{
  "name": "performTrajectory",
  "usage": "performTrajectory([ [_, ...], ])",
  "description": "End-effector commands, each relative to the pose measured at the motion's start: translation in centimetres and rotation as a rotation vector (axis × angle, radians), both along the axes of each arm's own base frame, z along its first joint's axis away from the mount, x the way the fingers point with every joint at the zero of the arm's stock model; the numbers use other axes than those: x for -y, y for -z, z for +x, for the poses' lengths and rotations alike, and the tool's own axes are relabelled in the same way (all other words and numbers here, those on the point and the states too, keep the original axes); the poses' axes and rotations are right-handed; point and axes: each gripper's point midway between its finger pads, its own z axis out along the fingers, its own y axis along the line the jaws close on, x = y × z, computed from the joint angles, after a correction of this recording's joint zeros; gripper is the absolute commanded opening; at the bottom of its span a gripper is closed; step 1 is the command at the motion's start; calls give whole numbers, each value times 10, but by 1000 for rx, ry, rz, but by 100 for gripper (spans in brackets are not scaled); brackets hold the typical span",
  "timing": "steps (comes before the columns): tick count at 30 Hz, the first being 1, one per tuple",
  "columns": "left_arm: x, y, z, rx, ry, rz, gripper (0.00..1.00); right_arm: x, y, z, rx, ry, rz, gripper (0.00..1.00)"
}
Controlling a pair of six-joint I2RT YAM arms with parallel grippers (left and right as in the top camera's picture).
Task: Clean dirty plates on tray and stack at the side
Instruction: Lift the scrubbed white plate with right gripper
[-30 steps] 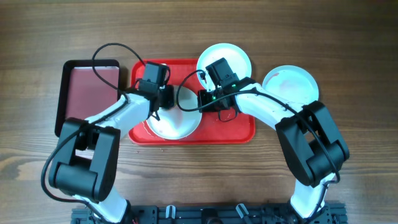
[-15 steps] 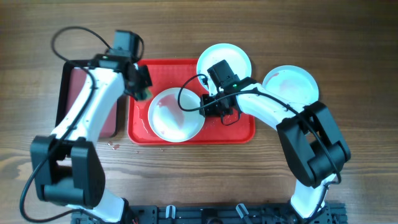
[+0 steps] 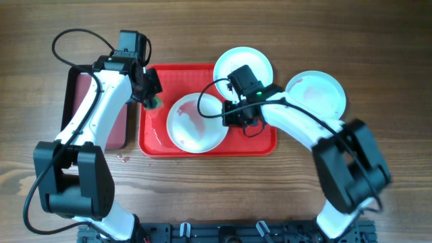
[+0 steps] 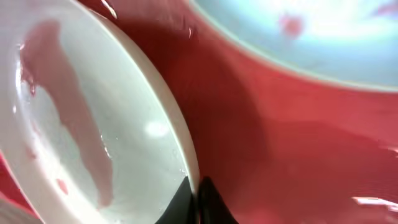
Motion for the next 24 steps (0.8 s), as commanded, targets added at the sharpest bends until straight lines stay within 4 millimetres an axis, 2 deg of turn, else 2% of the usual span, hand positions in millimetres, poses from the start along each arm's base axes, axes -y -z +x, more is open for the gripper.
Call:
performTrajectory([
  [1,7,2,0,-5,3,-28,4,23,-63,20,268,20,-133,4],
  [4,7,2,1,-3,3,-29,4,34,-88,21,414,-2,-279,4],
  [7,7,2,2,1,3,-29,4,42,-105,23,574,13,-499,4],
  [9,7,2,2,1,3,-29,4,49,-127,24,708,39,-664,4],
  [11,7,2,2,1,4,-29,4,49,-145,24,807,16,-783,4],
  [13,7,2,2,1,3,-29,4,42,-174,20,940,0,-917,4],
  [17,7,2,2,1,3,-29,4,40,-209,12,1064,32,-1081,4],
  [24,7,2,2,0,4,-29,4,18,-233,0,1148,10,-1143,4],
])
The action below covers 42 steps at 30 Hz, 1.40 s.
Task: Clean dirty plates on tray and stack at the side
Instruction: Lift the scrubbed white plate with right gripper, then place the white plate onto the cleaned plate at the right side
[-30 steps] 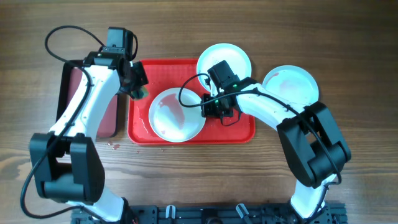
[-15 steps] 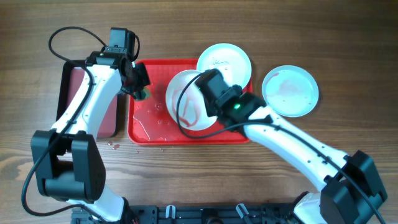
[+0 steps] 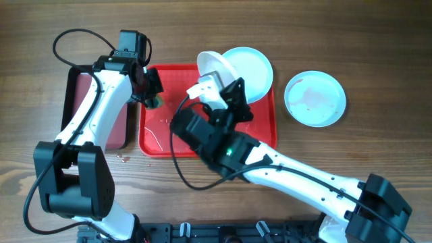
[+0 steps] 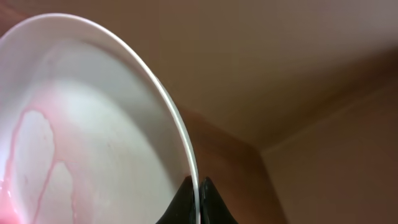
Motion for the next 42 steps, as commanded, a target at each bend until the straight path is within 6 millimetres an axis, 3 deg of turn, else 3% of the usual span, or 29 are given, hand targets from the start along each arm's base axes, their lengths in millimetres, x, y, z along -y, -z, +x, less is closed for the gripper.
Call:
performTrajectory([
  [1,4,2,0,-6,0,-15,4,4,-23,-8,58,46,-66,4],
  [11,4,2,0,-5,-1,-14,4,2,-28,-9,71,54,-75,4],
  [16,4,2,0,-6,-1,-14,4,-20,-7,-3,-24,-87,-22,4],
  [20,4,2,0,-5,-1,-14,4,-54,67,-24,-348,-278,272,4],
  [22,4,2,0,-6,-1,-14,4,-58,83,-32,-434,-260,422,4],
  [24,4,2,0,-6,-1,-14,4,-60,85,-36,-512,-271,553,4],
  [26,4,2,0,-6,-1,-14,4,-52,64,-30,-575,-320,713,4],
  [28,4,2,0,-5,-1,-14,4,-25,42,-17,-608,-326,877,4],
  [29,4,2,0,-5,-1,-14,4,5,34,-5,-611,-261,984,4],
  [31,4,2,0,-5,-1,-14,4,47,34,7,-604,-161,1059,4],
  [32,4,2,0,-5,-1,-14,4,77,38,14,-592,-63,1109,4],
  [33,4,2,0,-5,-1,-14,4,124,49,21,-573,96,1180,4],
  [34,4,2,0,-5,-1,-14,4,149,53,22,-557,169,1197,4],
  [36,4,2,1,-2,-1,-15,4,219,67,24,-494,376,1241,4],
  [38,4,2,2,1,-1,-15,4,262,81,21,-465,510,1270,4],
  [42,4,2,2,2,-1,-15,4,317,118,12,-475,706,1291,4],
])
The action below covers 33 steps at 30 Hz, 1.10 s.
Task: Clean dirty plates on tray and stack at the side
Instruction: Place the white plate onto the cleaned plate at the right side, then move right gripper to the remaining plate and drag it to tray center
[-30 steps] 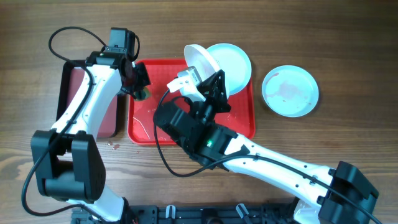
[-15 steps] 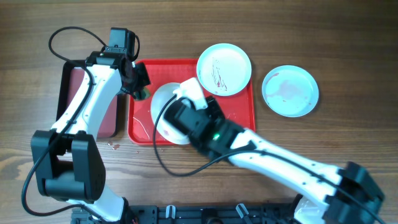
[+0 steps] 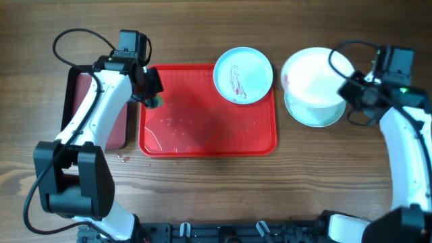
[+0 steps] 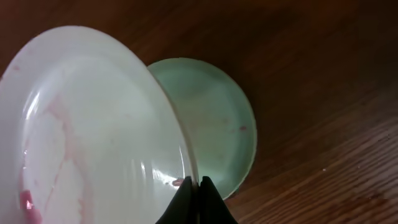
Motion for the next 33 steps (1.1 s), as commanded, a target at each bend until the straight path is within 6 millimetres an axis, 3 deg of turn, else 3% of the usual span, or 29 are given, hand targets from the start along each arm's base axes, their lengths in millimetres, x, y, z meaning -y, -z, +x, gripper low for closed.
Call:
performTrajectory([
  [1,4,2,0,-5,-1,-14,4,24,27,-3,-75,68,30,5],
  [9,4,2,0,-5,-1,-14,4,35,103,-14,-313,73,30,5],
  [12,4,2,0,-5,-1,-14,4,31,113,-15,-338,48,48,36],
  [13,4,3,0,-6,-1,-14,4,14,110,-4,-295,-109,88,44],
  [16,4,2,3,6,-1,-15,4,-12,91,17,-220,-221,119,48],
  [19,4,2,3,5,-1,-16,4,-64,64,47,-123,-393,99,49],
  [22,6,2,2,2,3,-26,4,-120,59,64,-53,-519,79,51],
  [23,6,2,2,1,3,-26,4,-148,60,69,-32,-531,83,50],
  [26,7,2,2,2,3,-28,4,-172,70,75,-33,-482,31,44],
  [28,7,2,2,2,3,-28,4,-190,86,73,-60,-433,21,34],
  [31,7,2,2,2,3,-28,4,-197,115,65,-134,-396,32,25],
  [33,7,2,2,2,3,-29,4,-195,137,59,-194,-386,30,24],
])
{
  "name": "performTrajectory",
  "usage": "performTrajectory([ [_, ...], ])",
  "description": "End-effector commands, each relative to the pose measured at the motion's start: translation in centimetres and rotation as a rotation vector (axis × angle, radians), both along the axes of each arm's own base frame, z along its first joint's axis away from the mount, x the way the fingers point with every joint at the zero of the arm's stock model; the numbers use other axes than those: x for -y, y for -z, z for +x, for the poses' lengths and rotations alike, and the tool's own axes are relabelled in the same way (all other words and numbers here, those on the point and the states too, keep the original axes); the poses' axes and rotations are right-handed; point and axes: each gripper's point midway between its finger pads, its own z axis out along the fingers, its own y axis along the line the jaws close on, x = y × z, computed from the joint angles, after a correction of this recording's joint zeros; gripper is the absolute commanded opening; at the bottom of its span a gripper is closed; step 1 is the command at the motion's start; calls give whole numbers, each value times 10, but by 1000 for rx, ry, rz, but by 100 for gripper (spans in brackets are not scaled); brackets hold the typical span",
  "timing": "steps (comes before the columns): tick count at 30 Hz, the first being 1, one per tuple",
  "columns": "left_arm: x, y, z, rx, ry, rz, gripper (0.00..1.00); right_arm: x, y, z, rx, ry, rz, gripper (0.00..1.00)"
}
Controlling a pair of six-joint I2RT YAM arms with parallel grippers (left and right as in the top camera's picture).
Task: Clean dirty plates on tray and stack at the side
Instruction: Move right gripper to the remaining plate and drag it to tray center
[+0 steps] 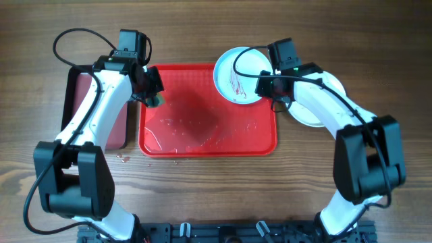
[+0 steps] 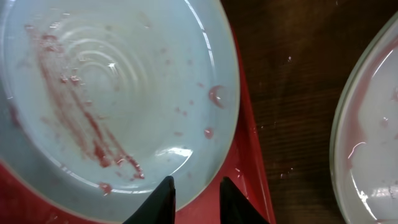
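Note:
A pale blue plate smeared with red streaks lies in the far right corner of the red tray. My right gripper is open, its fingers straddling that plate's near rim without closing on it. To the right of the tray, on the table, sits the stack of plates, partly hidden under my right arm; its top plate shows faint pink traces. My left gripper hangs at the tray's left edge, shut on a green sponge.
A dark red bin stands left of the tray, under my left arm. Water drops lie on the tray floor and on the wood near the tray's front left corner.
My right gripper has let go of the white plate, which now lies on the plate right of the tray. It has moved left and stands open at the smeared plate's rim.
My right gripper was shut on the rim of a white plate in the middle of the tray. Then it held that plate tilted above the tray, then over the plate on the table. That plate now rests there. The left arm stayed still with its sponge.

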Motion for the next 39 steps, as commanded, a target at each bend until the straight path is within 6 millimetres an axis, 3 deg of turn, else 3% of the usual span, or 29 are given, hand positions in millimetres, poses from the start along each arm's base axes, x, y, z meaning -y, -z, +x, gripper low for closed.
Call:
performTrajectory([
  [1,4,3,0,-7,-1,-13,4,6,34,-4,-82,62,-35,23],
  [4,4,3,0,-7,-1,-13,4,-5,41,-10,-116,23,13,10],
  [6,4,3,0,-7,-1,-13,4,-26,40,-22,-153,-92,79,5],
  [10,4,3,1,-3,-1,-14,4,-49,35,-54,-220,-228,62,5],
  [12,4,2,2,2,-1,-15,4,-64,18,-70,-196,-387,33,18],
  [14,4,2,3,6,-1,-15,4,-59,0,-58,-113,-424,-32,43],
  [15,4,2,3,8,-1,-15,4,-60,-5,-46,-55,-469,-58,50],
  [19,5,1,5,15,-1,-16,4,-82,-15,1,191,-639,-82,57],
  [23,5,1,5,15,-1,-16,4,-97,6,12,241,-772,-79,62],
  [25,5,1,5,15,-1,-16,4,-95,22,10,209,-772,-81,59],
  [27,5,1,5,15,-1,-16,4,-95,23,11,207,-753,-77,54],
  [33,5,1,5,15,0,-16,4,-91,31,-1,101,-575,-15,11],
  [35,5,1,5,15,0,-16,4,-85,36,-13,15,-461,13,4],
  [39,5,1,5,15,-1,-16,4,-71,45,-43,-178,-200,46,4],
])
